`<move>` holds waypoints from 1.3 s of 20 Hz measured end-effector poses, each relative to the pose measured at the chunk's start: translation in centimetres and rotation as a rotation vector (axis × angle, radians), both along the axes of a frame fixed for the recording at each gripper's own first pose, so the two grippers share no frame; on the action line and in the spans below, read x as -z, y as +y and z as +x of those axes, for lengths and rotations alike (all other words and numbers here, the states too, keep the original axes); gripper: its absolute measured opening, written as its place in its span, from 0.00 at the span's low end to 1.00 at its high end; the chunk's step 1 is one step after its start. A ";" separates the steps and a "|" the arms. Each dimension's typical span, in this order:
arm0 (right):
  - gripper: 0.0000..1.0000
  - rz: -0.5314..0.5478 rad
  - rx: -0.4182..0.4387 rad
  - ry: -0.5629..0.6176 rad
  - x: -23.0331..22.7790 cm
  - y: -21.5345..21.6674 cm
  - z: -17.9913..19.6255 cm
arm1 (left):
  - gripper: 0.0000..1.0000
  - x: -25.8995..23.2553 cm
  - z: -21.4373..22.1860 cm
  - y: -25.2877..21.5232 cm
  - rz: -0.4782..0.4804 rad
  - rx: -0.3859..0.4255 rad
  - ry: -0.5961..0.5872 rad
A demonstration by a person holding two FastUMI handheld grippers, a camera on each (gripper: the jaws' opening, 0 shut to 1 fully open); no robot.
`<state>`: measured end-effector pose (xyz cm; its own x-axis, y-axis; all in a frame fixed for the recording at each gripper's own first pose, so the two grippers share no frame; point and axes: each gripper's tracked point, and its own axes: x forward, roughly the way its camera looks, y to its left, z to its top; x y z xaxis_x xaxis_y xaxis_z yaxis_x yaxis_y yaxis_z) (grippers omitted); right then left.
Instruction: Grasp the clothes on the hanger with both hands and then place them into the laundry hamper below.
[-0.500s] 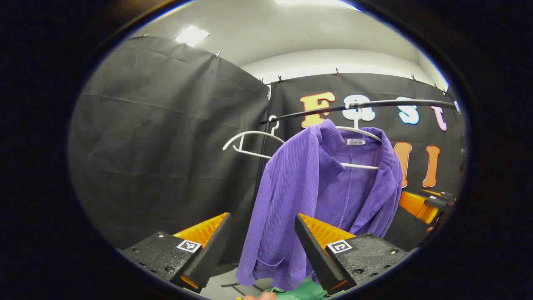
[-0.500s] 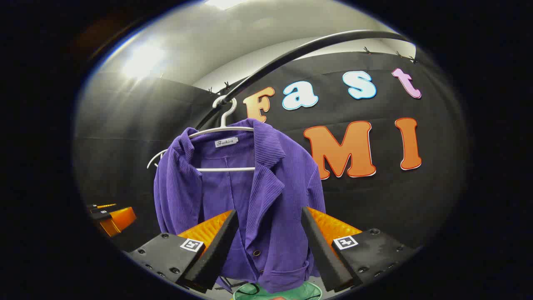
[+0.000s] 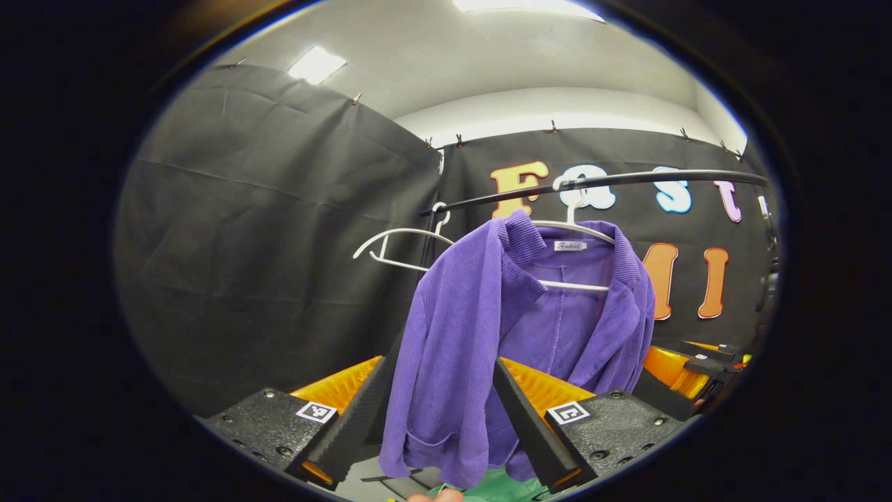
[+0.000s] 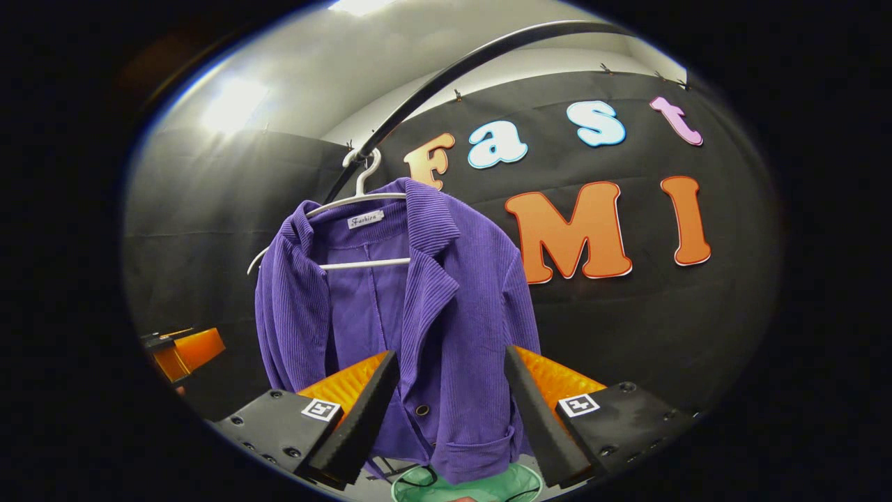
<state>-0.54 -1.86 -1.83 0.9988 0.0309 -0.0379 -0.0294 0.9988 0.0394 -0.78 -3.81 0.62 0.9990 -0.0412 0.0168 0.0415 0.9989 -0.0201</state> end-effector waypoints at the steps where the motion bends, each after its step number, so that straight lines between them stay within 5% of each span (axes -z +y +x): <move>1: 0.98 0.003 -0.002 0.003 0.1 -0.1 -0.1 | 0.92 0.0 -0.2 -0.1 0.000 0.003 0.002; 9: 0.97 -0.004 0.005 -0.022 -0.9 0.0 -0.4 | 0.92 -1.4 -0.9 -0.4 -0.004 0.015 -0.023; 16: 0.96 -0.044 0.023 0.012 0.2 3.5 5.7 | 0.91 -1.6 -2.9 1.6 -0.014 0.030 -0.010; 26: 0.98 -0.157 0.264 0.011 1.4 2.2 12.6 | 0.92 -1.1 -5.0 5.0 0.003 0.165 0.033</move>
